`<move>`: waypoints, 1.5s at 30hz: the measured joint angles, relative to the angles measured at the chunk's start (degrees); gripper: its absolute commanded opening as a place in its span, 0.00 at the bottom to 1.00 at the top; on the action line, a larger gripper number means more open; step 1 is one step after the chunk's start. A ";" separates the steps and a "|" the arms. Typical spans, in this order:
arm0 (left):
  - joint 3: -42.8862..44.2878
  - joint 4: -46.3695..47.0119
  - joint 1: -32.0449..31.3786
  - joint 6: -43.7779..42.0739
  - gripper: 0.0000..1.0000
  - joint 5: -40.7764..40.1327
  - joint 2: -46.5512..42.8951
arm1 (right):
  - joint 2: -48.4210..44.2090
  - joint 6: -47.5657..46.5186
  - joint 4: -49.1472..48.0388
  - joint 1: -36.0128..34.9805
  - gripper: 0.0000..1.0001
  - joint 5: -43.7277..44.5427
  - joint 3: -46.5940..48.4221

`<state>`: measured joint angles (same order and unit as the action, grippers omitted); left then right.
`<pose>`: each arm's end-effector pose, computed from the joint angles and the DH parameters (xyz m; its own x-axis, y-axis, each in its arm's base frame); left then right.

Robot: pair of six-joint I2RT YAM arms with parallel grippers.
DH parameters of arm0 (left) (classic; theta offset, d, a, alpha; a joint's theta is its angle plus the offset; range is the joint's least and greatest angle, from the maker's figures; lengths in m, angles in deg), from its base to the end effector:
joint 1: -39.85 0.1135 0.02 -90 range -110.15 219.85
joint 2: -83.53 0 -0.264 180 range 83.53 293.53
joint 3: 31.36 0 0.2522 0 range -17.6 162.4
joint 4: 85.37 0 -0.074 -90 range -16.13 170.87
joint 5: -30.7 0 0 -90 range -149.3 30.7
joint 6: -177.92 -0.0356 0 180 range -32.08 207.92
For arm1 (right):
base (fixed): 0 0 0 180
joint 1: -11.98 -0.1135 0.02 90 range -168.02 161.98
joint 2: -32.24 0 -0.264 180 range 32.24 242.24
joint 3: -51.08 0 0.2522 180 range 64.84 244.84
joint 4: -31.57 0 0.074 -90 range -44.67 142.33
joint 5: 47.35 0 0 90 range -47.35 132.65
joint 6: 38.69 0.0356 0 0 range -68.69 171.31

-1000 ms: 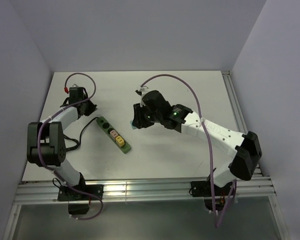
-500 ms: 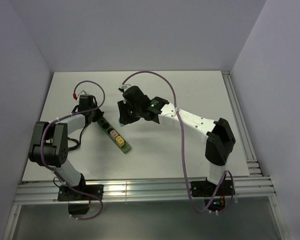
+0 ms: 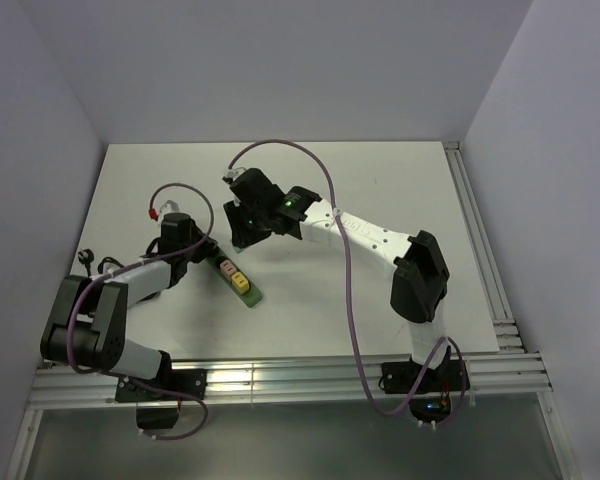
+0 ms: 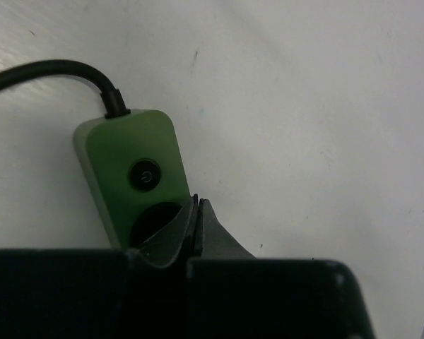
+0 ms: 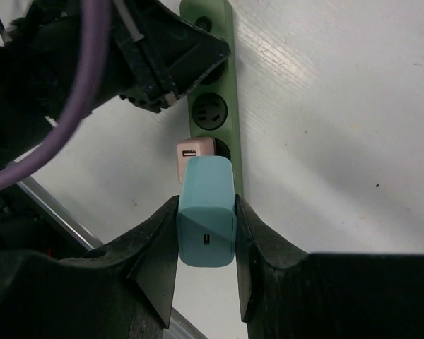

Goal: Insert the plug

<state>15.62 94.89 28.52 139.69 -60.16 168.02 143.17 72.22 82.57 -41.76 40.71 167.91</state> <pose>0.2766 -0.0549 0.1564 -0.5124 -0.6984 -0.4997 -0.3519 0.7016 -0.6197 0.2608 0.3575 0.3084 -0.6840 -0.3295 -0.6508 -0.6165 0.7380 0.2743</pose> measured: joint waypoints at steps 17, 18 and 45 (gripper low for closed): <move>12.26 -10.51 8.81 -3.61 0.00 -9.90 7.06 | -1.84 0.24 -1.18 -0.02 0.00 -0.02 -7.82; 11.50 -9.33 8.90 -4.13 0.00 -8.57 7.96 | -1.97 0.24 -1.20 -0.02 0.00 -0.02 -7.93; -15.37 16.31 -0.31 6.23 0.00 9.33 -1.11 | 13.05 -4.15 10.69 -0.20 0.00 -2.12 15.98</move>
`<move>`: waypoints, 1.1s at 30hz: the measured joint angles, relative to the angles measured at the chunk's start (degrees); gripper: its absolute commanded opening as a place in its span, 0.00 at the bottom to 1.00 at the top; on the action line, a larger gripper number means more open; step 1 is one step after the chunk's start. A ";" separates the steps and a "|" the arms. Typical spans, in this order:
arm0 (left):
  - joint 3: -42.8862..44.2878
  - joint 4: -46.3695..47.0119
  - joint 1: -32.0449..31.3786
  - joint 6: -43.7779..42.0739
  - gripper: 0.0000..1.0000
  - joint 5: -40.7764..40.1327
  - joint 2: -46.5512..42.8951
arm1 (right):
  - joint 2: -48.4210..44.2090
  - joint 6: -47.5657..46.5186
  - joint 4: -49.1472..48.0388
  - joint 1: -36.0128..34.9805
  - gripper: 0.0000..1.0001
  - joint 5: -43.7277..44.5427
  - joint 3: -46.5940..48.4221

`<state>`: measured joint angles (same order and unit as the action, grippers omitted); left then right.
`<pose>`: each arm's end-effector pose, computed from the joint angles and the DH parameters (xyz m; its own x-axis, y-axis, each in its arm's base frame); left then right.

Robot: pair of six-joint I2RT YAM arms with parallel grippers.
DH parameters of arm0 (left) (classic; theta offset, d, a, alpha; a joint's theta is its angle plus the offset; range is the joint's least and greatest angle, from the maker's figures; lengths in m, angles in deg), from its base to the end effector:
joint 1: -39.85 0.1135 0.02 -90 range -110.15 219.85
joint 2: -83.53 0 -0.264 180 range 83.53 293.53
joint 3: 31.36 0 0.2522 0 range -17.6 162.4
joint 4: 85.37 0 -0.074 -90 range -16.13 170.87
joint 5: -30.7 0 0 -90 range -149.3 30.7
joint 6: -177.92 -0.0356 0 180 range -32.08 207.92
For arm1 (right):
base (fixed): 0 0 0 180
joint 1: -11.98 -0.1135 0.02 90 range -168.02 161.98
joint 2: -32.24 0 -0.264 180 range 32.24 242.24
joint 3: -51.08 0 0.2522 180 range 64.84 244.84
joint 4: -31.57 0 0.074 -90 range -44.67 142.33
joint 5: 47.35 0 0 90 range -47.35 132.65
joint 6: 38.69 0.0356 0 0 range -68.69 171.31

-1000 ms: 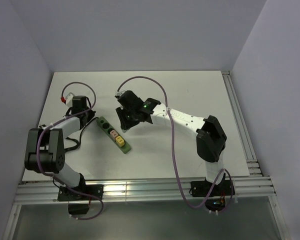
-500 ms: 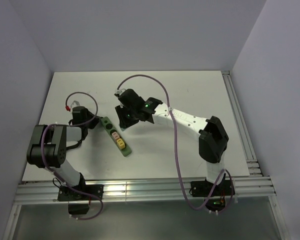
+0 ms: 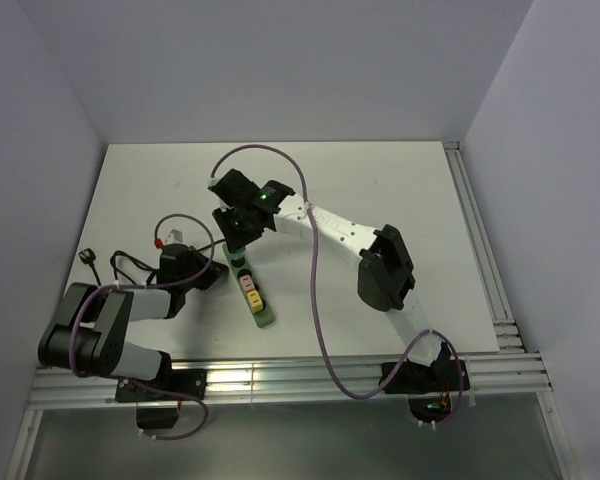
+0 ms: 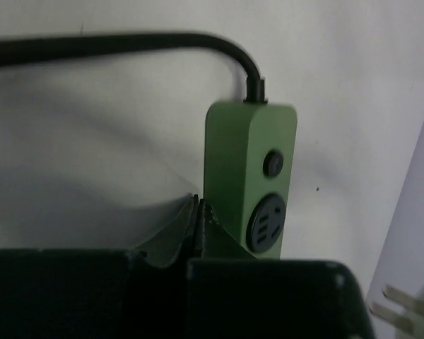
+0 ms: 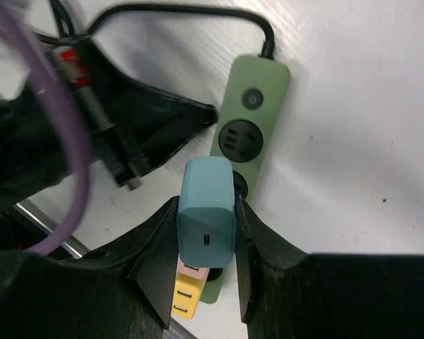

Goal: Insert the plug

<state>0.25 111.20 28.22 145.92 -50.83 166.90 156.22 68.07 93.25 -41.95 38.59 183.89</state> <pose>0.2290 -0.0525 0.1147 -0.5682 -0.7394 -0.3611 -0.3105 0.5990 -0.7380 0.2823 0.3918 0.2838 -0.6891 -0.4575 -0.5620 -0.6608 0.7150 0.2282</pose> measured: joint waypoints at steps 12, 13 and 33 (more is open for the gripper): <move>-6.05 -14.01 -0.68 1.70 0.00 -5.16 -22.53 | 5.84 5.84 8.83 -0.22 0.00 2.12 6.14; -6.05 -14.99 -0.68 1.73 0.00 -5.79 -24.17 | 6.73 6.03 9.44 -0.22 0.00 2.29 7.85; -5.51 -23.63 -0.79 3.23 0.00 -9.73 -29.83 | 16.94 14.71 24.00 -1.09 0.00 3.85 20.92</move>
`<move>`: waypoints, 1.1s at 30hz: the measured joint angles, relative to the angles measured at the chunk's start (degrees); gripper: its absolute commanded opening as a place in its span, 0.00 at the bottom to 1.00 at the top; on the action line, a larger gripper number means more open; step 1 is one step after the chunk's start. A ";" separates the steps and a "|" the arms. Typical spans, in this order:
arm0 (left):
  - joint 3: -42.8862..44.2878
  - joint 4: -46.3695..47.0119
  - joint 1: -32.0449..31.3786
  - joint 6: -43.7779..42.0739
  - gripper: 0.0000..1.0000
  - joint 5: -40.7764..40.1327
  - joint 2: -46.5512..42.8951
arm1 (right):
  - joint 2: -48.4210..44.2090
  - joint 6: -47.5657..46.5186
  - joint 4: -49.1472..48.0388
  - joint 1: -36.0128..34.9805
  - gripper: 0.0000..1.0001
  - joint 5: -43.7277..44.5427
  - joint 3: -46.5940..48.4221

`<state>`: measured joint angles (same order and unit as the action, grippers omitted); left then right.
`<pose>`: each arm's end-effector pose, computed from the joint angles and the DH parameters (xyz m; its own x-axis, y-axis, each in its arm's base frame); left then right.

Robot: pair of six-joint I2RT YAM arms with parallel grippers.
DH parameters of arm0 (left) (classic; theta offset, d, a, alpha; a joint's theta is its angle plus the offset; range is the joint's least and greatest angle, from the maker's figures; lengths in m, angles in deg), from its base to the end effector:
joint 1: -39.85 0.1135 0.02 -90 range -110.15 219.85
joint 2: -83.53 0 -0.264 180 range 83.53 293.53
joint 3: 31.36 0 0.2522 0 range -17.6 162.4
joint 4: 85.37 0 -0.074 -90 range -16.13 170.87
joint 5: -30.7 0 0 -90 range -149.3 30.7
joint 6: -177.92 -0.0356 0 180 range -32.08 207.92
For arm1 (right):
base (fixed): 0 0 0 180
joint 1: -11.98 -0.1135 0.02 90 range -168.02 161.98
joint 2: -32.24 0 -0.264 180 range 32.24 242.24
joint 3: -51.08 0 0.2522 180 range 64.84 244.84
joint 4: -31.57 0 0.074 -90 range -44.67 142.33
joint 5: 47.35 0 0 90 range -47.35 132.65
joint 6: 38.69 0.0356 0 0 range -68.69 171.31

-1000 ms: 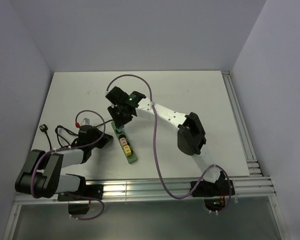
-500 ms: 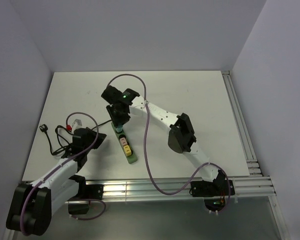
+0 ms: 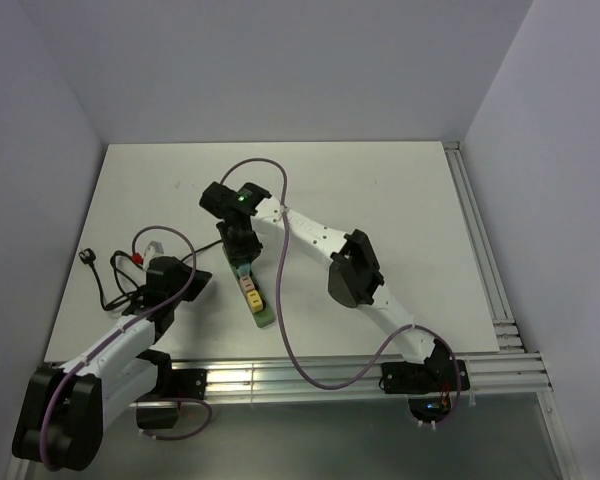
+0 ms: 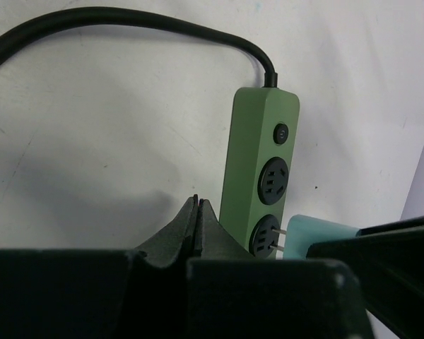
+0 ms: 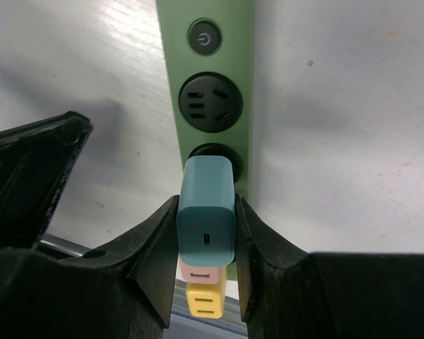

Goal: Insert the plug

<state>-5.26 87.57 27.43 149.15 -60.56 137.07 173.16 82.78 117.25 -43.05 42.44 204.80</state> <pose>0.1733 -0.0374 0.1475 -0.4392 -0.8006 -0.4076 -0.3899 0.5786 -0.7164 0.2883 0.4124 0.2311 -0.8953 -0.3692 -0.2492 -0.4135 0.8969 0.1567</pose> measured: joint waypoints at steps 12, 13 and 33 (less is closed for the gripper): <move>0.00 -0.20 0.00 -0.07 0.00 0.11 -0.11 | 0.24 3.41 0.31 -1.68 0.00 0.79 0.66; 0.00 -0.17 0.00 -0.07 0.00 0.11 -0.28 | 0.35 3.41 0.42 -1.68 0.00 0.98 0.66; 0.00 -0.20 0.00 -0.09 0.00 0.11 -0.79 | 0.87 1.73 -0.44 -1.66 0.00 2.60 -0.24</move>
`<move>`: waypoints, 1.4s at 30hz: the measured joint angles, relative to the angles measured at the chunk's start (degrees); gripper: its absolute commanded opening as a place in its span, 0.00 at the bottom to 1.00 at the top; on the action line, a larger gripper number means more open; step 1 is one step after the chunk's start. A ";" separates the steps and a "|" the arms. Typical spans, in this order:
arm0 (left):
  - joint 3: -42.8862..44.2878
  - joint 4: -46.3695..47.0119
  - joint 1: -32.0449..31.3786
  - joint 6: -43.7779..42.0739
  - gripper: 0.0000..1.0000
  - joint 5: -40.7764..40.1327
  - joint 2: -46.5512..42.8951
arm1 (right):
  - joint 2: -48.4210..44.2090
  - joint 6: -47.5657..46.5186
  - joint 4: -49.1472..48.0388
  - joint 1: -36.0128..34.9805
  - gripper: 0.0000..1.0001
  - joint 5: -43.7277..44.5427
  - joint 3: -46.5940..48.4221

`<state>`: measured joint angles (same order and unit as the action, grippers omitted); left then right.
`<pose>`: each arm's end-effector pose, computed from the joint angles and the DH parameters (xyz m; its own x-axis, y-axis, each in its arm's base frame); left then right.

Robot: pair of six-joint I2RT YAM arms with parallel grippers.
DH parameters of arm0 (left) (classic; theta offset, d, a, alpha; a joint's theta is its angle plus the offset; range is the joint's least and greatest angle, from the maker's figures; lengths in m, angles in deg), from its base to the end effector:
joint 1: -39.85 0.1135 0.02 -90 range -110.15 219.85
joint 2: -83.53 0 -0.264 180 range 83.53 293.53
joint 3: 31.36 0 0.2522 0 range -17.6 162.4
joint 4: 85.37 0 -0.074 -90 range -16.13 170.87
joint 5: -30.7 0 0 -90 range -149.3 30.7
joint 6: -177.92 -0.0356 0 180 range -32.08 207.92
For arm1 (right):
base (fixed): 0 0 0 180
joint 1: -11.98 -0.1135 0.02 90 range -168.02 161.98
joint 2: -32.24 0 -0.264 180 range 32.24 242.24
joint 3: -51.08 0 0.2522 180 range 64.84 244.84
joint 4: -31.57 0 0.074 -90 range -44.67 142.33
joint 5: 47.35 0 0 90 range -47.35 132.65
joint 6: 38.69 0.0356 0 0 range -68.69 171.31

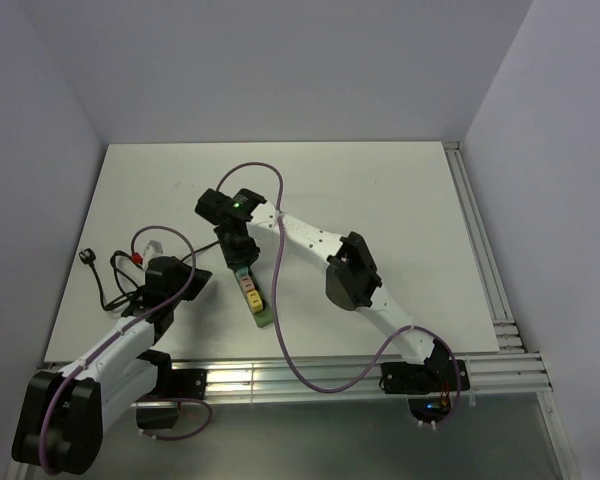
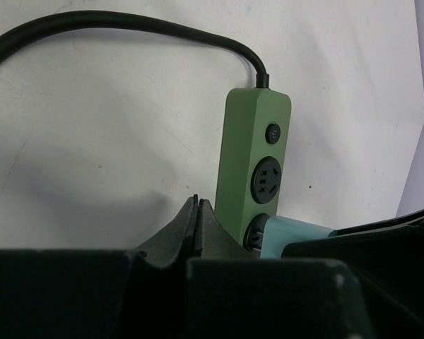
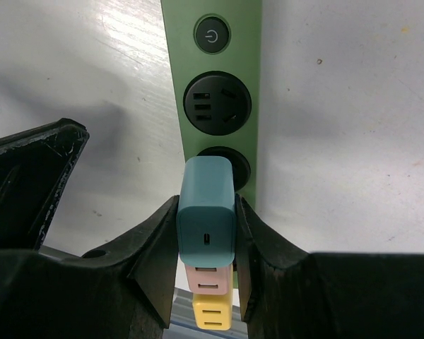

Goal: Insert the plug

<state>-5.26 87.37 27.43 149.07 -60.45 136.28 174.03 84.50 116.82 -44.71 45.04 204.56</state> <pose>0.1726 -0.0373 0.1494 -0.4370 -0.8005 -0.4103 -0.3813 0.5780 -0.7215 0.2788 0.4216 0.2228 -0.8943 -0.3650 -0.2587 -0.4050 0.9062 0.1215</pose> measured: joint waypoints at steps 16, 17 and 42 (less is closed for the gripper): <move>0.00 -0.87 0.00 -0.35 0.00 -0.07 -2.05 | -5.57 0.00 -8.50 -0.96 0.00 2.60 -11.37; 0.00 -0.92 0.00 -0.39 0.00 -0.09 -2.05 | -5.70 -0.02 -8.85 -1.27 0.00 3.08 -11.72; 0.35 -3.17 0.00 -0.31 0.22 -0.17 -2.75 | -5.25 -0.83 -13.00 -3.67 0.00 10.27 -14.78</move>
<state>-4.91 84.20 27.43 148.76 -60.62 133.52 168.79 83.67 103.81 -48.38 55.32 189.79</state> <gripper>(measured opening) 0.200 0.394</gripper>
